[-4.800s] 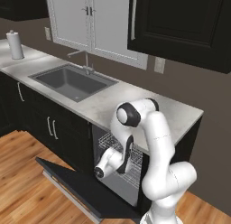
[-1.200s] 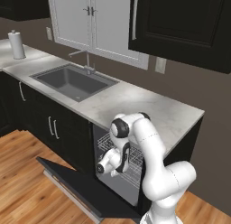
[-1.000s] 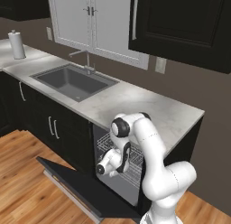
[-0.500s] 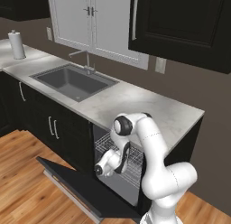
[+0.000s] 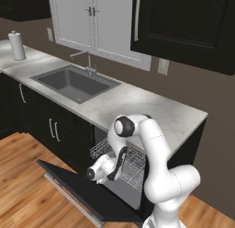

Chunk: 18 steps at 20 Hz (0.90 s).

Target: Open the dishwasher door and pull out the top rack.

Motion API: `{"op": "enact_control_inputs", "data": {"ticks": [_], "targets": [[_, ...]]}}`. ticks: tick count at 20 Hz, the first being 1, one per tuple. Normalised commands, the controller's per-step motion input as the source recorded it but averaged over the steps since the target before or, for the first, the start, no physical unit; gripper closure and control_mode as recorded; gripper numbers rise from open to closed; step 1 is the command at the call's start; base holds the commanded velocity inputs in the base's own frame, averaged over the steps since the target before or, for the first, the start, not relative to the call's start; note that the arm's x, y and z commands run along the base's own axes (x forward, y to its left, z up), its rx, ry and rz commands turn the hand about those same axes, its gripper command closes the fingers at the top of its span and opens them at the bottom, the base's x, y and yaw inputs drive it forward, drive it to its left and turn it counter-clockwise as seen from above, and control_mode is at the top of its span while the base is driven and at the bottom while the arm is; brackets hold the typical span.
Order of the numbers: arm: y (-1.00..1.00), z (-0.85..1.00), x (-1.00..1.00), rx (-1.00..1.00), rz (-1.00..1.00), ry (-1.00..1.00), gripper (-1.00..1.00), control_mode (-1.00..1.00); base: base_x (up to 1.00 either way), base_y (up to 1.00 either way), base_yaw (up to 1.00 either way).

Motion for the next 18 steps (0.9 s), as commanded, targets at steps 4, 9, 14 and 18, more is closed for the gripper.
{"op": "enact_control_inputs", "data": {"ticks": [4, 9, 14, 18], "targets": [[0.35, -0.18, -0.78, 0.24, -0.05, 0.17, -1.0, -1.0, 0.0, 0.0, 0.0], [0.2, -0.02, -0.69, 0.27, -0.07, 0.18, -1.0, -1.0, 0.0, 0.0, 0.0], [0.22, -0.06, -0.71, 0.27, -0.06, 0.18, -1.0, -1.0, 0.0, 0.0, 0.0], [0.26, -0.06, -0.75, 0.28, -0.06, 0.19, -1.0, -1.0, 0.0, 0.0, 0.0]]}}
